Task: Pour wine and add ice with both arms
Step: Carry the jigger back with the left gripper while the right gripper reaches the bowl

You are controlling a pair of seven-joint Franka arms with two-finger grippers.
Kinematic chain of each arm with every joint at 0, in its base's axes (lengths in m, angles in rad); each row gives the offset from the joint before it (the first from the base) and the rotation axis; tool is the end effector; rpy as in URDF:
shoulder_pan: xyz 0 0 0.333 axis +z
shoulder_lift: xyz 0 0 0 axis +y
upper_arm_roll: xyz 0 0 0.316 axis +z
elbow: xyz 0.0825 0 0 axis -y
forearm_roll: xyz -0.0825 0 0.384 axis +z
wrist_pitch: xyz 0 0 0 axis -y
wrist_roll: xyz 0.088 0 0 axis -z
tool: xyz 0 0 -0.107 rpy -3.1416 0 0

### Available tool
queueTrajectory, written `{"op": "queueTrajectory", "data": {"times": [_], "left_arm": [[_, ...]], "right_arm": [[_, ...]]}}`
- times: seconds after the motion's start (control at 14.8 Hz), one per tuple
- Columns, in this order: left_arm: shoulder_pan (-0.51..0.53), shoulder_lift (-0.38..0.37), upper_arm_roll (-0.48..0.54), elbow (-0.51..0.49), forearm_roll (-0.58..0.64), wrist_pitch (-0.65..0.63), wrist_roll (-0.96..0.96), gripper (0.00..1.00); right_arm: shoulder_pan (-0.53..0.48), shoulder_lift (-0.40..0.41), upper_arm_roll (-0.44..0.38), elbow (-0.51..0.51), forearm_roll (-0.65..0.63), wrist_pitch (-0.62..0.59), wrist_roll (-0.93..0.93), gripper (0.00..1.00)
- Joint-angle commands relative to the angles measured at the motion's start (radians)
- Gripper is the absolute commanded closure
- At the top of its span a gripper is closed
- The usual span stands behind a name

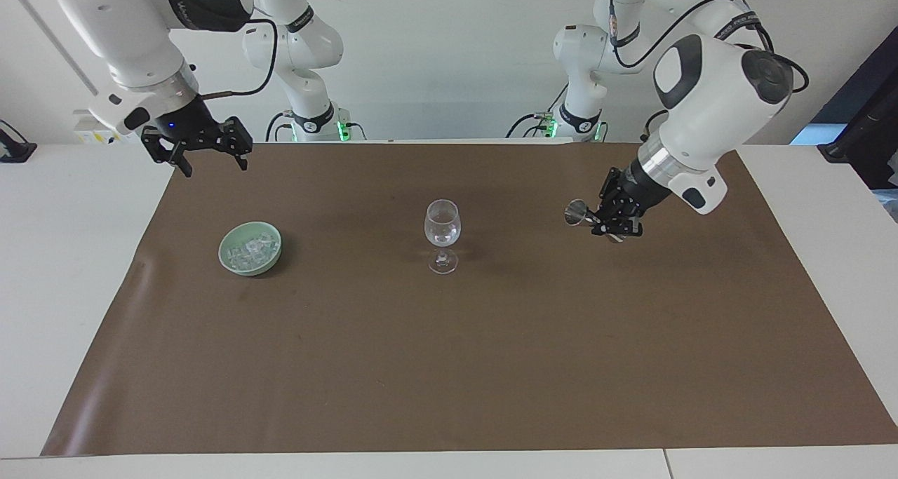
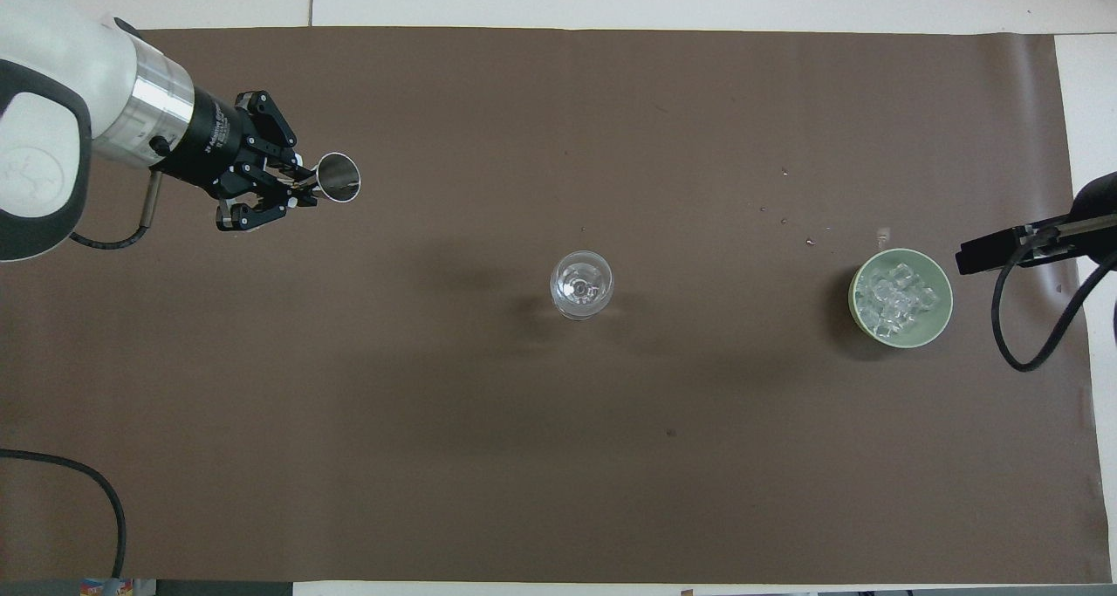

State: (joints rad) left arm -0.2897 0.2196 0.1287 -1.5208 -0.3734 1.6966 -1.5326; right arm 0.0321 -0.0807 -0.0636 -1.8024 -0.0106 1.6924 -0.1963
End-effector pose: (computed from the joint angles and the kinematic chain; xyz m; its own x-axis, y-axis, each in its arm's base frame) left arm 0.6108 -0.1420 0.5357 0.1313 0.9330 -0.3351 0.9877 -0.1521 -0.0365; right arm 0.5333 -0.0189 0.5688 0.9857 0.1657 -0.0299 0.1657 -0.9862 -0.0005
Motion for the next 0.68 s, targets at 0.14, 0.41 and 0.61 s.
{"op": "queueTrajectory", "data": {"times": [0.14, 0.41, 0.61], "left_arm": [[0.167, 0.001, -0.009, -0.078, -0.211, 0.021, 0.267, 1.00], [0.295, 0.061, -0.009, -0.090, -0.361, -0.035, 0.480, 1.00], [0.398, 0.115, -0.009, -0.087, -0.449, -0.130, 0.644, 1.00]], "right_arm": [[-0.057, 0.039, 0.008, -0.222, 0.017, 0.248, -0.192, 0.00], [-0.060, 0.048, 0.007, -0.379, 0.018, 0.452, -0.250, 0.00], [-0.057, 0.074, 0.008, -0.405, 0.018, 0.509, -0.258, 0.01]]}}
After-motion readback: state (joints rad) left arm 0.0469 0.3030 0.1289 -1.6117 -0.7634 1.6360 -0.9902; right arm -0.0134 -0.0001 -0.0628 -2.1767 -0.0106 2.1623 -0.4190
